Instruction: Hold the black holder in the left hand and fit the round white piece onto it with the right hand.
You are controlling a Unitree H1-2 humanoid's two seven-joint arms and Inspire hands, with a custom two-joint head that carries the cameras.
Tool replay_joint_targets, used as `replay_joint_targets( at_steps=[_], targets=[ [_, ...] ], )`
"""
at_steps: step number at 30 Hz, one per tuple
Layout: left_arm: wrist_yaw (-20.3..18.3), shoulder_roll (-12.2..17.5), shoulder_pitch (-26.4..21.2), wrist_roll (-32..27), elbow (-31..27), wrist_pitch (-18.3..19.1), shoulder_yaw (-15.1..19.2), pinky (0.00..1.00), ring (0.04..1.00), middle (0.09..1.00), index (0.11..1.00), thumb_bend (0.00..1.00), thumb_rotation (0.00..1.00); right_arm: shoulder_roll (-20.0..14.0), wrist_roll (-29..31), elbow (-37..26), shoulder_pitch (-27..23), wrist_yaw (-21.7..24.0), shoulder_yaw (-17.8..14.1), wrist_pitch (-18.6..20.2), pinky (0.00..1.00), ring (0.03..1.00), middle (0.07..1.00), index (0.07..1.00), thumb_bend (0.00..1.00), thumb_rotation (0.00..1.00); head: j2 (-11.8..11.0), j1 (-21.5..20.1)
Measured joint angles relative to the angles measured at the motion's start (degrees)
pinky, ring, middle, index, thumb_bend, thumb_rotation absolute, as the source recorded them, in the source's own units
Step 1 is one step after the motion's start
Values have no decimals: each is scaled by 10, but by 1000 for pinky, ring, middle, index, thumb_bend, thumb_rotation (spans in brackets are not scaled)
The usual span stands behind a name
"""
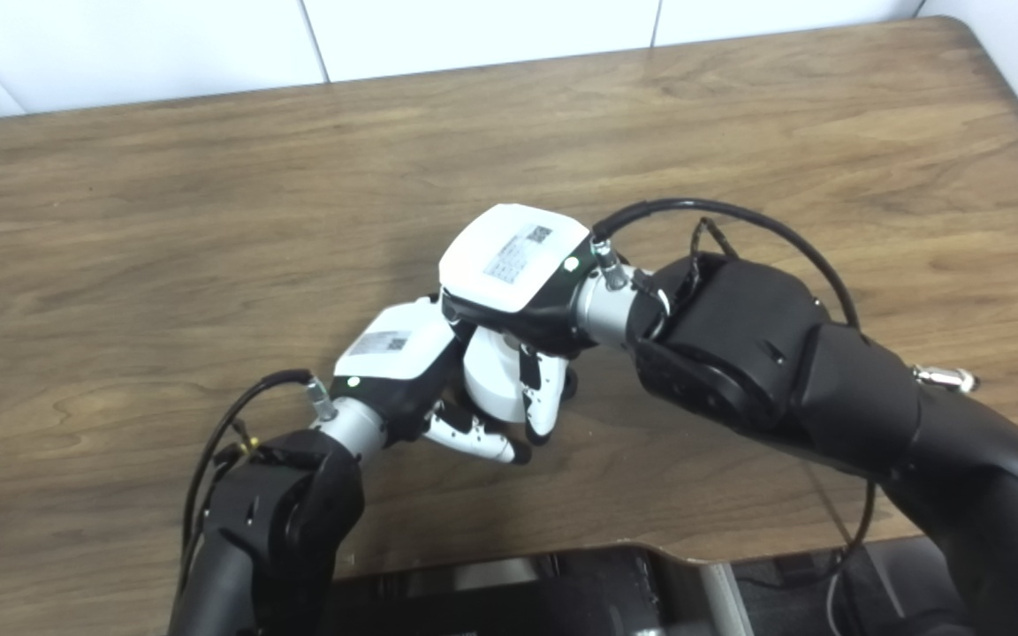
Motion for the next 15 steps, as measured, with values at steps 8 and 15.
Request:
replay_joint_targets(
  at_steps=[8, 15],
  targets=[
    [-67, -7, -18, 29, -11, -2, 9, 1000, 1000, 1000, 989, 1000, 375, -3, 7, 3, 0, 0, -10, 0, 814, 911, 814, 703, 1000, 320, 3, 3],
    [-137, -12, -34, 52, -29, -7, 22, 1000, 1000, 1000, 1000, 1000, 357, -3, 11, 9, 3, 0, -19, 0, 837, 913, 812, 701, 1000, 313, 0, 10]
  ],
)
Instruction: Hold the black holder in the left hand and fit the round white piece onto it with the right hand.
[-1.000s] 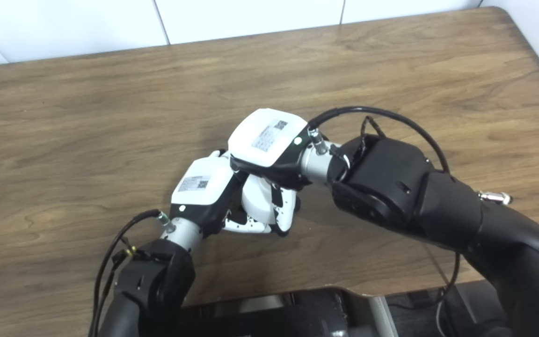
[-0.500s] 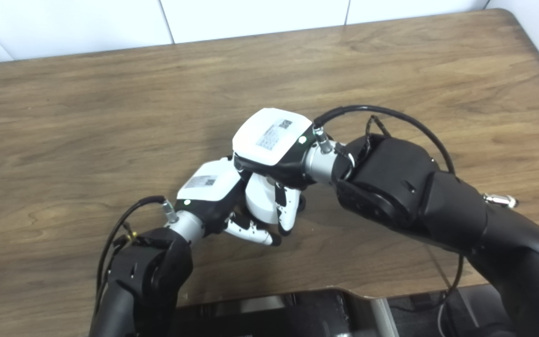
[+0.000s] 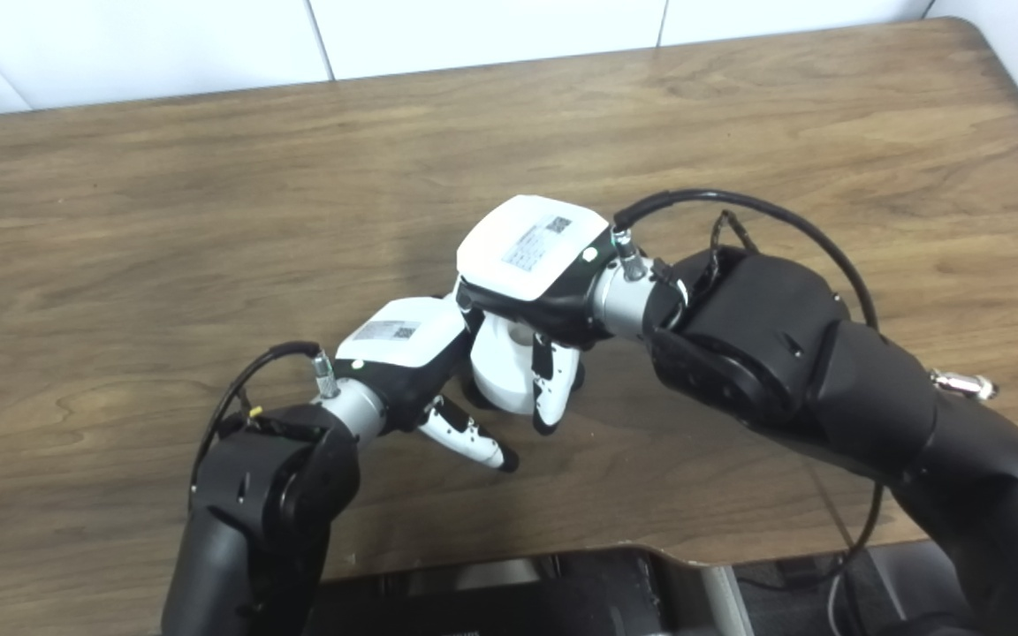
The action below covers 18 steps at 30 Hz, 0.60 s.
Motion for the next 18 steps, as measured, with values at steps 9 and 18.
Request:
replay_joint_targets(
  at_steps=[9, 18],
  targets=[
    [-21, -11, 5, 11, -11, -12, 19, 1000, 1000, 1000, 1000, 1000, 359, 1, 15, 6, -1, 0, -11, 0, 838, 943, 847, 773, 1000, 319, -5, 1],
    [-29, -26, 10, 12, -13, -20, 38, 1000, 1000, 1000, 1000, 1000, 354, 2, 60, 6, -20, 0, -39, 0, 836, 984, 904, 840, 1000, 321, -14, 1]
  ],
)
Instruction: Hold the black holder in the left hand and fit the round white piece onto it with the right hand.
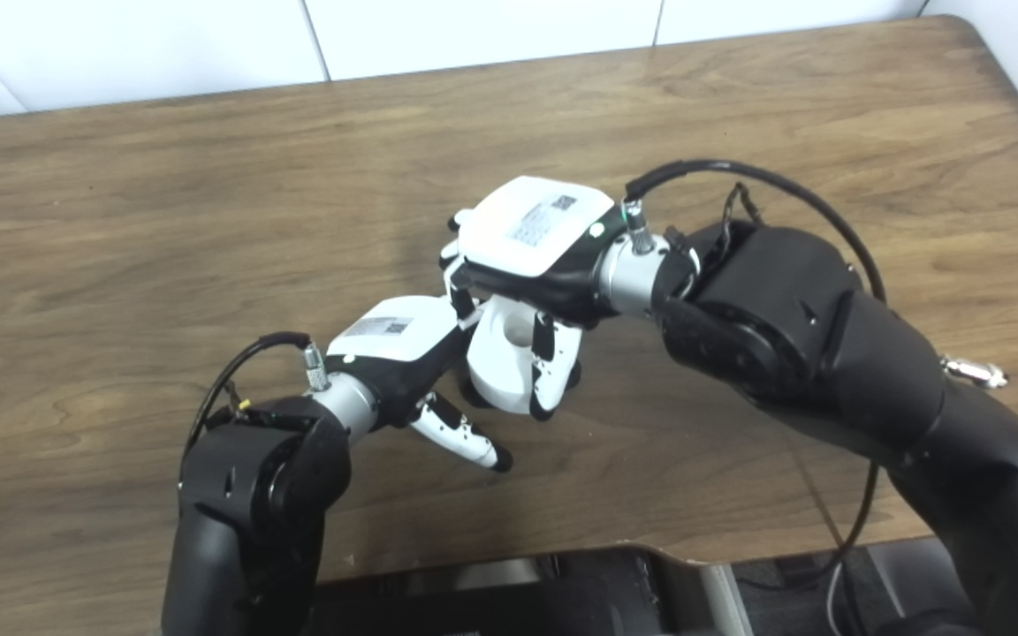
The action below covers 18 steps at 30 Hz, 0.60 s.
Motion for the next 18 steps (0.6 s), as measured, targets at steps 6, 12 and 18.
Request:
replay_joint_targets(
  at_steps=[6, 12, 18],
  targets=[
    [3, -8, 5, 2, 0, -1, 10, 1000, 1000, 1000, 1000, 1000, 353, -4, 28, 2, -12, 0, -11, 0, 845, 999, 918, 863, 1000, 325, -4, 2],
    [20, -12, 11, 2, 0, 0, 24, 1000, 1000, 1000, 1000, 1000, 344, -5, 53, 4, -25, 0, -27, 0, 834, 1000, 932, 870, 1000, 334, -6, 4],
    [33, -14, 14, -1, 2, 1, 46, 1000, 1000, 1000, 1000, 1000, 319, -10, 76, 8, -34, 0, -39, 0, 817, 1000, 947, 877, 1000, 354, -9, 5]
  ],
)
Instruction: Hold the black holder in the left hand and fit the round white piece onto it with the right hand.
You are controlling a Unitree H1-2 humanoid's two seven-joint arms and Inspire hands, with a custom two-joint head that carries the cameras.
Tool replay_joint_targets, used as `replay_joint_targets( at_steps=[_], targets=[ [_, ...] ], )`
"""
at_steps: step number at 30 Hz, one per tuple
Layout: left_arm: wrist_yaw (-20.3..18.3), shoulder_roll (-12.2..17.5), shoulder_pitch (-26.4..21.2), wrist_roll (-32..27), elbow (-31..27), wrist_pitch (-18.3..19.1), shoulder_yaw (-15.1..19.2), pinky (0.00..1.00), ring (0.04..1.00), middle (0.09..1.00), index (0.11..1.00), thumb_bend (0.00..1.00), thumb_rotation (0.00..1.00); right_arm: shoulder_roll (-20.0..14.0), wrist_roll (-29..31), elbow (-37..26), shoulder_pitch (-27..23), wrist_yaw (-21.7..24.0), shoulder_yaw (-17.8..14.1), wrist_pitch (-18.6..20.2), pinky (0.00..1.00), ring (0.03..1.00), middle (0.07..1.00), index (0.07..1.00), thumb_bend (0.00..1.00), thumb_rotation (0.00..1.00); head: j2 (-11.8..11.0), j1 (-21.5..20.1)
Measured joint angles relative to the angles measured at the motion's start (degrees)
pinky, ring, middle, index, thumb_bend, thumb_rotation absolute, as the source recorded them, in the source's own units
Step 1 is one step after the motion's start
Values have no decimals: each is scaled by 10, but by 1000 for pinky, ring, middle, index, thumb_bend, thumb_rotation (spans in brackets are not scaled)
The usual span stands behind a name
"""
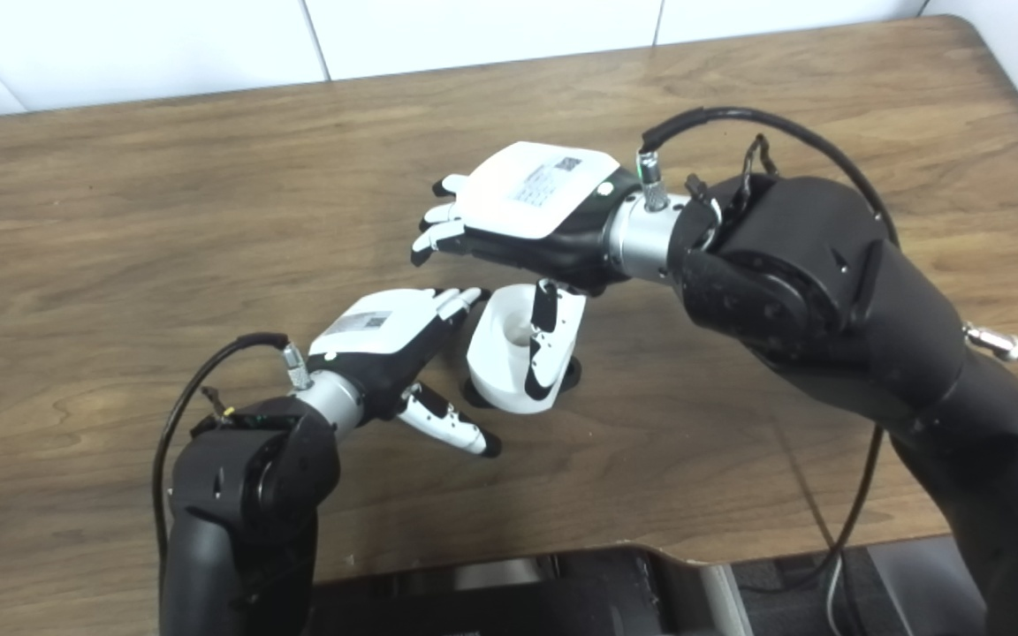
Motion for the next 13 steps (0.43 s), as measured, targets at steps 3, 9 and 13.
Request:
replay_joint_targets(
  at_steps=[3, 9, 13],
  targets=[
    [0, 0, -1, -4, 0, 2, 16, 1000, 1000, 1000, 1000, 1000, 310, -4, 17, 6, -6, 0, -4, 0, 841, 1000, 957, 881, 1000, 350, -1, 0],
    [-33, -6, -12, -16, -12, 22, 52, 1000, 1000, 1000, 1000, 1000, 310, -19, 55, 14, -23, 0, -12, 0, 823, 1000, 962, 889, 1000, 354, -3, 2],
    [-71, -1, -25, -19, -42, 34, 74, 1000, 1000, 1000, 1000, 1000, 309, -24, 78, 19, -28, 0, -23, 0, 823, 1000, 970, 893, 1000, 349, -7, 0]
  ],
)
